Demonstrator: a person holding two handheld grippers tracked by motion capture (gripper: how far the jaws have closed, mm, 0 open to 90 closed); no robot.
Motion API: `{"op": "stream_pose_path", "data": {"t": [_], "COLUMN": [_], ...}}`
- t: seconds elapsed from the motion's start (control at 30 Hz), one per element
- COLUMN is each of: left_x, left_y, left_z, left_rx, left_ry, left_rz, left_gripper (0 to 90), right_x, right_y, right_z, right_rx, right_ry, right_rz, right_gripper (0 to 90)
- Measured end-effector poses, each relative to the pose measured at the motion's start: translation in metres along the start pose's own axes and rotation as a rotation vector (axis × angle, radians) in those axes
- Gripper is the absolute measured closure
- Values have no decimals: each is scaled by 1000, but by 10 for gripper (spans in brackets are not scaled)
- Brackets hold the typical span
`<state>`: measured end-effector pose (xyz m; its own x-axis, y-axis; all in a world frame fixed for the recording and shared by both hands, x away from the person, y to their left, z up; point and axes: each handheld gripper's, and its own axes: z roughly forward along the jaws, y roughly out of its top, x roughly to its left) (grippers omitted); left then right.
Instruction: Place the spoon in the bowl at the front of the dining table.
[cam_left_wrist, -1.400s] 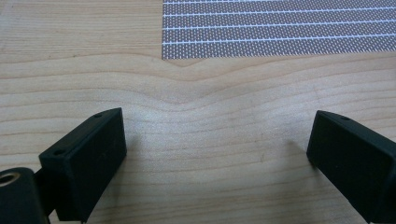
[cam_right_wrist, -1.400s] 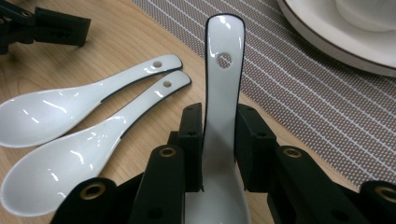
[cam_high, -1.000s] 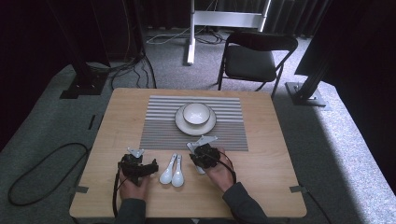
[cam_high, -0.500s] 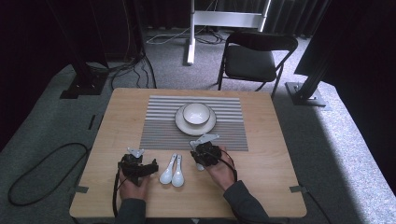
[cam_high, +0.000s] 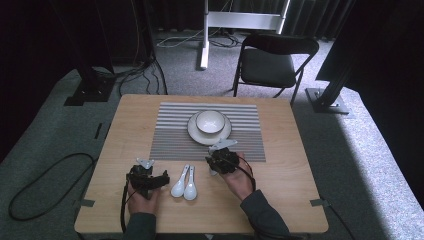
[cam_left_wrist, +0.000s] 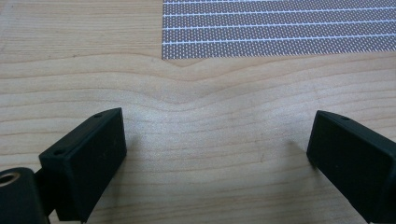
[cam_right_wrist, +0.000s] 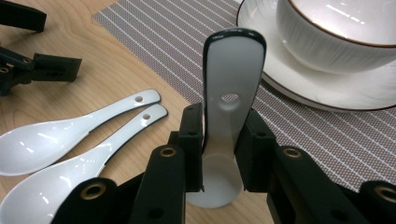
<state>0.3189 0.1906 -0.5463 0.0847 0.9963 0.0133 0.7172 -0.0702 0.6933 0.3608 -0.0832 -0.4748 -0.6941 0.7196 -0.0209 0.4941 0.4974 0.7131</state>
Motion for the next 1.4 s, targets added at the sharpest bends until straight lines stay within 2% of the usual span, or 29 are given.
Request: {"op": "stream_pose_path", "data": {"t": [0.73,1.07,1.17,1.4], "left_x": [0,0,0,0], "left_y": [0,0,0,0], "left_z": [0,0,0,0], "left_rx": [2,2,2,3], "left_ry": [0,-1,0,-1], "left_rz": [-1,-1,1,1], "left_gripper": [50,50,50,50], "right_x": [-16,-21,-25,-30], "right_y": [16,20,22,27], "right_z": [-6,-7,-7,-10], "right_rx": [-32,-45,-48,-59], "right_ry": [-32,-35,-18,-30], "right_rz": [8,7,16,13], "right_gripper": [740,740,740,740]}}
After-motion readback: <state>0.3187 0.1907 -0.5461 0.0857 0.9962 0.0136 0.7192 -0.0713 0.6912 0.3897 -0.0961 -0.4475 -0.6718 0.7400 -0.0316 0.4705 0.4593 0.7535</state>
